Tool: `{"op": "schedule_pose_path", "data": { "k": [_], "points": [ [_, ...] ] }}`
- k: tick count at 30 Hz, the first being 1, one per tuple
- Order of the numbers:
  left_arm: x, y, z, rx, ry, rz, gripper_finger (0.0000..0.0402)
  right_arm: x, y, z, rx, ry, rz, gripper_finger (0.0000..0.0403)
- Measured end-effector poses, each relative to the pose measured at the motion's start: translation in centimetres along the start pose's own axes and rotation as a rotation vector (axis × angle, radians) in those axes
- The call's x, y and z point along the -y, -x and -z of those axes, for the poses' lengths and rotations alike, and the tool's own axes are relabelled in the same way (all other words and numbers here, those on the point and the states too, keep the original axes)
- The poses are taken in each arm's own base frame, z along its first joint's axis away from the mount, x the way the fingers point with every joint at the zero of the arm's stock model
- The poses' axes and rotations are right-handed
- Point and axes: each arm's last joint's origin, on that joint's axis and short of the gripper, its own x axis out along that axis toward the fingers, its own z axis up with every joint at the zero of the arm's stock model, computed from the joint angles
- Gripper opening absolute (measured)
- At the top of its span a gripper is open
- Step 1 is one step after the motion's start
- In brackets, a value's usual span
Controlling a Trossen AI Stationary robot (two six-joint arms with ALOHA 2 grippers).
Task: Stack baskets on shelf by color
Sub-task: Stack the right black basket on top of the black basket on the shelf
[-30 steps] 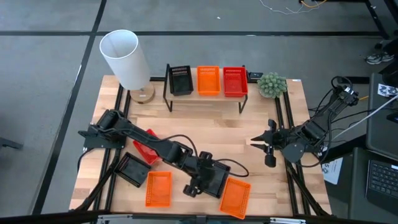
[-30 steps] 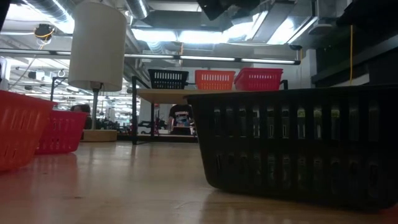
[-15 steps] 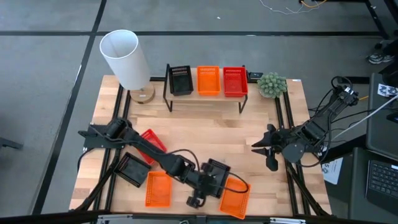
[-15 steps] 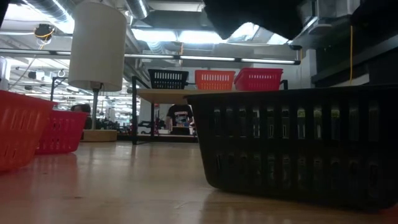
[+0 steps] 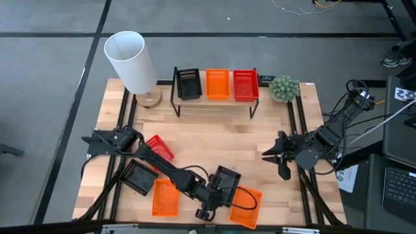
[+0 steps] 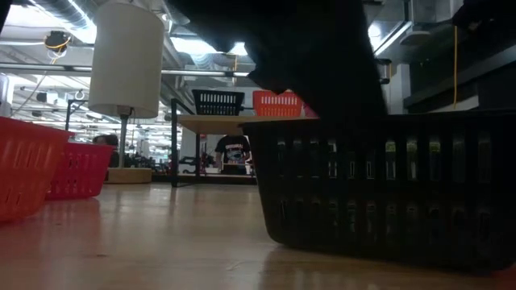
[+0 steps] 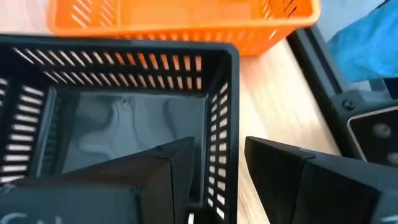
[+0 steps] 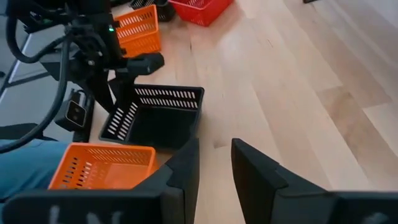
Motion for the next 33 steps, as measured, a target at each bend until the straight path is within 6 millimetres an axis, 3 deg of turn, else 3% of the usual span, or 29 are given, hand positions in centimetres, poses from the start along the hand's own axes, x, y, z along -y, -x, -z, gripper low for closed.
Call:
{"op": "schedule_pose_path", "data": {
  "k": [8, 16, 19, 22, 24, 28, 33],
  "points": [
    [-0.3, 0.0, -0.1, 0.001, 0.000, -0.005, 0.0135, -0.1, 0.0, -0.1, 0.012, -0.061, -0.014, 0.0091],
    [-1.4, -1.8, 0.9, -0.041, 0.009, -0.036, 0.0131, -0.2, 0.0, -0.2, 0.014, -0.064, -0.016, 0.0091],
    [-1.5, -1.8, 0.8, -0.030, -0.039, -0.041, 0.0100, -0.2, 0.0, -0.2, 0.016, -0.080, -0.020, 0.0091],
    [-1.3, -1.6, 0.7, -0.029, -0.066, -0.036, 0.0030, -0.2, 0.0, -0.1, 0.003, -0.116, -0.032, 0.0091],
    [-1.3, -1.0, 0.5, -0.032, -0.055, -0.023, 0.0011, -0.3, 0.0, -0.1, -0.013, -0.119, -0.047, 0.0091],
    [-2.1, 2.9, -2.3, -0.032, -0.082, -0.007, 0.0002, -0.5, -0.1, 0.0, -0.042, -0.116, -0.069, 0.0091],
    [-5.2, 11.0, -7.1, -0.006, -0.083, -0.035, 0.0001, -0.6, -0.6, 0.5, -0.077, -0.091, -0.067, 0.0091]
  ]
}}
